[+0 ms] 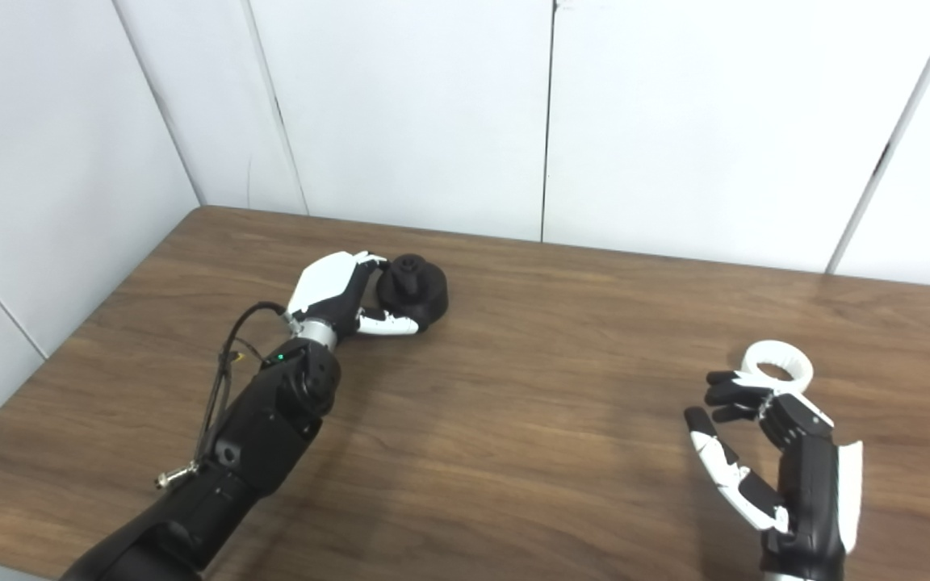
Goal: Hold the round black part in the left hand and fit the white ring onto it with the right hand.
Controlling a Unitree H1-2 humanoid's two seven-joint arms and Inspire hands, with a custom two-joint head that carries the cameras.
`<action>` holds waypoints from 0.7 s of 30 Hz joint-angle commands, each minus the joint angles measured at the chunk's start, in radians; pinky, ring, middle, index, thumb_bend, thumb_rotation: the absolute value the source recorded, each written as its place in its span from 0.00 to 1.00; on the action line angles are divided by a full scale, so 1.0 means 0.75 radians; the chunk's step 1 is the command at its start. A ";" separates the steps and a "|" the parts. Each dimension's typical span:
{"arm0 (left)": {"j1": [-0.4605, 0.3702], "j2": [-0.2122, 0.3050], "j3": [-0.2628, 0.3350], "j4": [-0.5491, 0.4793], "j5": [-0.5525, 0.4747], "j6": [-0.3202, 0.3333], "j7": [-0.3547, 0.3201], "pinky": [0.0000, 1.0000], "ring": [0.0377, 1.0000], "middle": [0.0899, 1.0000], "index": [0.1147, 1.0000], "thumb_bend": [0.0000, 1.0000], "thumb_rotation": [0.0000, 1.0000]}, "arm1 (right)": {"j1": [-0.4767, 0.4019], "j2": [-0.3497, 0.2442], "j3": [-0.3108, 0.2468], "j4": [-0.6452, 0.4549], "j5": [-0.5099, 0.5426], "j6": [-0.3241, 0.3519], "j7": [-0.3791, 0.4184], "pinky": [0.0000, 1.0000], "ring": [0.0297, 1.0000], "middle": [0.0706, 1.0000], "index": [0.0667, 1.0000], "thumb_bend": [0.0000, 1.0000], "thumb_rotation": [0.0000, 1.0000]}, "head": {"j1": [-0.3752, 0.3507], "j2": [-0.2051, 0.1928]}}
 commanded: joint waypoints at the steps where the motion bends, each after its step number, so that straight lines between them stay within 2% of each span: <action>1: -0.030 -0.025 -0.004 0.019 -0.066 -0.069 -0.024 0.81 0.95 0.94 0.75 0.91 0.39 | 0.005 0.011 -0.001 -0.033 0.010 -0.016 0.001 0.46 0.54 0.58 0.46 0.50 0.14 | 0.001 0.001; 9: -0.019 -0.064 0.057 0.075 -0.134 -0.187 0.095 0.75 0.90 0.89 0.58 0.88 0.25 | 0.014 0.016 -0.004 -0.043 -0.018 0.000 -0.009 0.46 0.53 0.58 0.46 0.50 0.15 | 0.001 0.005; 21: -0.009 -0.076 0.059 0.097 -0.165 -0.232 0.142 0.71 0.88 0.88 0.52 0.84 0.20 | 0.013 0.010 -0.004 -0.035 -0.018 -0.016 -0.008 0.46 0.54 0.58 0.46 0.50 0.14 | 0.001 0.008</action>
